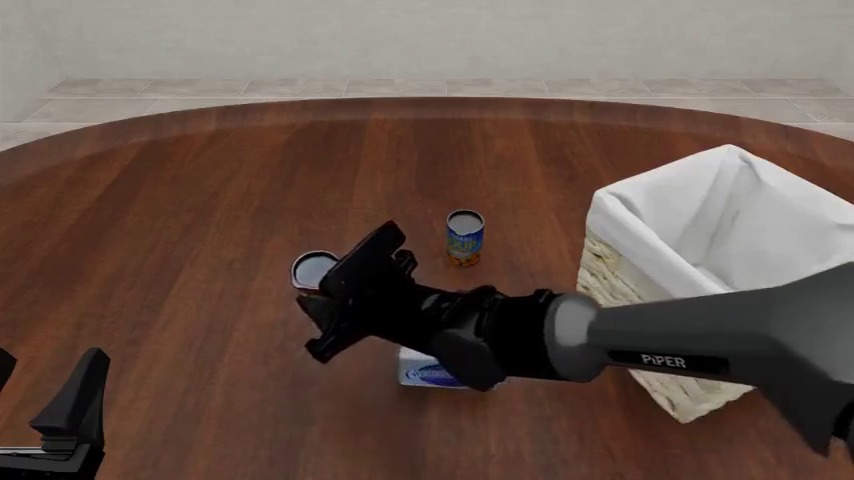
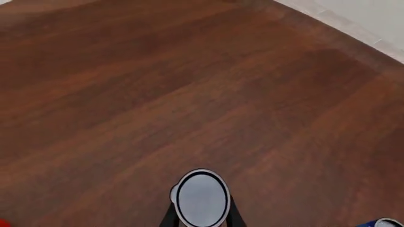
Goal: Pick up the tomato sauce, and put it in the basket.
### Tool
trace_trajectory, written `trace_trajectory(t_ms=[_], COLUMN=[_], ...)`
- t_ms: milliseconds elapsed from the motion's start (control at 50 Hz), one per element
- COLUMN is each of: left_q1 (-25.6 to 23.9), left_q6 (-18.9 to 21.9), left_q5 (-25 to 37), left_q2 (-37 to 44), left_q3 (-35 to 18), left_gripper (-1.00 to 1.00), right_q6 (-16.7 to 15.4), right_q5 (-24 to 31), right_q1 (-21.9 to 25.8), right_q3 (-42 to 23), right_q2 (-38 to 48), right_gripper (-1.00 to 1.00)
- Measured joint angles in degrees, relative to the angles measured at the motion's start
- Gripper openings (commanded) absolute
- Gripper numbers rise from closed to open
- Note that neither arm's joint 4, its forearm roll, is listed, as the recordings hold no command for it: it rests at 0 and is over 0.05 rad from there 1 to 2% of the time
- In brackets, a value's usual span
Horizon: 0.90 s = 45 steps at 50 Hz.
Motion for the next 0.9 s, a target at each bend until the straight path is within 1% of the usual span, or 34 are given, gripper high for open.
trace_trajectory(t_ms=[900], left_q1=[0.00], left_q6=[0.00], left_q5=[0.00], left_q2=[0.00], left_q3=[0.00], left_gripper=[1.00], right_q6=[-2.77], right_q5=[4.12], right_q1=[-2.72], right_q3=[8.03], right_q2=[-16.25], right_gripper=[-1.00])
